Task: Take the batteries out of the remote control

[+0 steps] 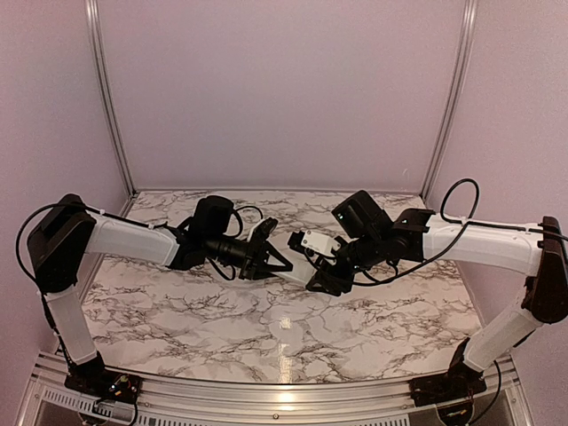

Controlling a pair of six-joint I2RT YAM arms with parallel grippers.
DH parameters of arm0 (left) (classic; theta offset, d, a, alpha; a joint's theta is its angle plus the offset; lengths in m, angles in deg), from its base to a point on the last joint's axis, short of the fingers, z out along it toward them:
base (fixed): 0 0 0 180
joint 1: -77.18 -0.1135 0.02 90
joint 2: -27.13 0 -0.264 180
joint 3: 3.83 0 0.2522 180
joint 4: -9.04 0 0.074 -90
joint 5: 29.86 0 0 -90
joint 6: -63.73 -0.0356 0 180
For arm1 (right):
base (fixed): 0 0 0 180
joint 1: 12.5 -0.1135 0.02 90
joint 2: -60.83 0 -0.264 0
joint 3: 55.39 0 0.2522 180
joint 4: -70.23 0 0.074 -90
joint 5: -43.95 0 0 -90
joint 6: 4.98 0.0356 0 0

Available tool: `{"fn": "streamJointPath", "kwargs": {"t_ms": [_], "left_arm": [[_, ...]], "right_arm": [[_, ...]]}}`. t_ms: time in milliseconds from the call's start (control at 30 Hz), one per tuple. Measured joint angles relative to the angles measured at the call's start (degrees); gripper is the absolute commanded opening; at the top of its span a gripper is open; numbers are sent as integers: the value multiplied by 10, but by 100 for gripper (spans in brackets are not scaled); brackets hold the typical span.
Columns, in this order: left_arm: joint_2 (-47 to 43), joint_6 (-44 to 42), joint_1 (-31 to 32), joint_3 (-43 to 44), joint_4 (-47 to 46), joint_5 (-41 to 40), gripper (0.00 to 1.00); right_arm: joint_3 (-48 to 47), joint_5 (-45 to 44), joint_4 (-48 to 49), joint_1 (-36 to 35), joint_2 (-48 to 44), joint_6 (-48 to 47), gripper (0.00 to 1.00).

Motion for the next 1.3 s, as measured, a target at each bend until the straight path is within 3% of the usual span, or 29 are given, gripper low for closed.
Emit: {"fn": "streamJointPath", "kwargs": {"t_ms": [67, 167, 233, 333, 700, 1033, 1300], "left_arm": [[1, 2, 0, 1, 0, -1, 0], [1, 3, 0, 1, -1, -1, 0], [1, 6, 0, 1, -4, -1, 0], [1, 11, 2, -1, -18, -1, 0], [-2, 15, 6, -33, -61, -13, 0], [-21, 12, 5, -40, -62, -43, 0], [-32, 66, 5, -73, -146, -62, 0]], "right_arm": [[0, -1, 0, 0, 0, 0, 53], [0, -2, 0, 0, 0, 0, 60], [0, -4, 0, 0, 0, -1, 69], [0, -12, 6, 0, 0, 2, 98], [2, -63, 8, 0, -33, 38, 98], [-3, -109, -3, 0, -95, 130, 98], [-136, -142, -59, 20, -60, 263, 98]]}}
